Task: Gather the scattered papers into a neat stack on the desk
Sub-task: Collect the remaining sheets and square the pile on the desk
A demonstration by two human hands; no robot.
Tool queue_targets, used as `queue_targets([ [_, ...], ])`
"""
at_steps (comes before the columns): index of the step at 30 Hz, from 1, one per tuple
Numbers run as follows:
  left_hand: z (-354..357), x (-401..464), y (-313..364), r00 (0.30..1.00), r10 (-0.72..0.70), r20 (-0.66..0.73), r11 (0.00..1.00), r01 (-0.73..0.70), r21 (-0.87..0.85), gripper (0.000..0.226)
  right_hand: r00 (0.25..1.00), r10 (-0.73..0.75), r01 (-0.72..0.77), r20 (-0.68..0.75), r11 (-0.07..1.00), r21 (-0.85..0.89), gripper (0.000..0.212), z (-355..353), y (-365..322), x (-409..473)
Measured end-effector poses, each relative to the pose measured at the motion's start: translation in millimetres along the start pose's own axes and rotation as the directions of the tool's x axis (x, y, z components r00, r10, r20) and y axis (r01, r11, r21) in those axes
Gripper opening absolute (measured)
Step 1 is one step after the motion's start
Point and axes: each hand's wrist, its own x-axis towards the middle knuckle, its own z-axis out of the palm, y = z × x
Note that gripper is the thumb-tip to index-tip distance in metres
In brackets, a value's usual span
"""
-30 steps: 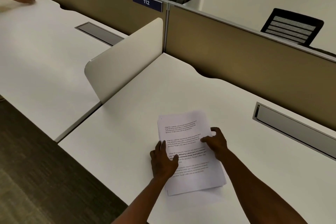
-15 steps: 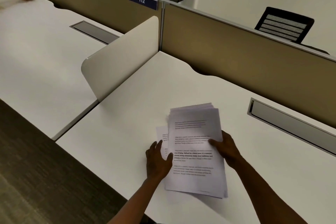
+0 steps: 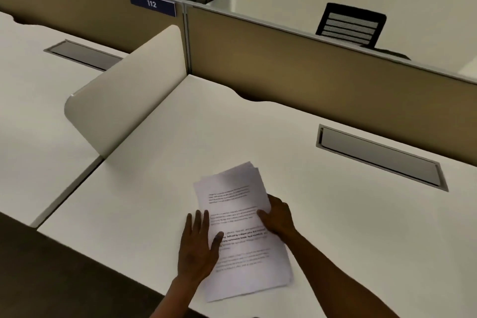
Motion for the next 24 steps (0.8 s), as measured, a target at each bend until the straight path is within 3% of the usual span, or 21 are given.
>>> queue_targets([
  [2, 5.2, -3.4, -3.4, 0.999, 0.049, 0.012, 0.995, -0.05, 0.088, 0.085, 0.994, -0.059, 0.029, -0.089, 0.953, -0.301, 0.043, 15.1, -4.6, -0.3],
  [5, 7.7, -6.6, -2.5, 0.997, 0.083, 0.002, 0.989, -0.082, 0.125, 0.097, 0.998, 0.041, -0.055, -0.04, 0.894, -0.445, 0.059, 30.4, -4.3, -1.7],
  [9, 8.0, -8.1, -0.7, 0.996, 0.087, 0.017, 0.987, -0.089, 0.135, 0.097, 0.98, 0.179, -0.118, 0.082, 0.867, -0.483, 0.073, 36.2, -3.3, -6.8],
  [15, 6.5, -9.3, 5.6, 0.994, 0.102, 0.034, 0.983, -0.106, 0.153, 0.091, 0.992, 0.12, -0.077, 0.05, 0.849, -0.523, 0.077, 39.8, -5.3, -12.6],
  [24, 7.5, -11.2, 5.4, 0.996, 0.077, 0.047, 0.977, -0.085, 0.194, 0.088, 0.998, 0.063, -0.059, -0.005, 0.9, -0.432, 0.07, 28.0, -10.3, -4.9],
])
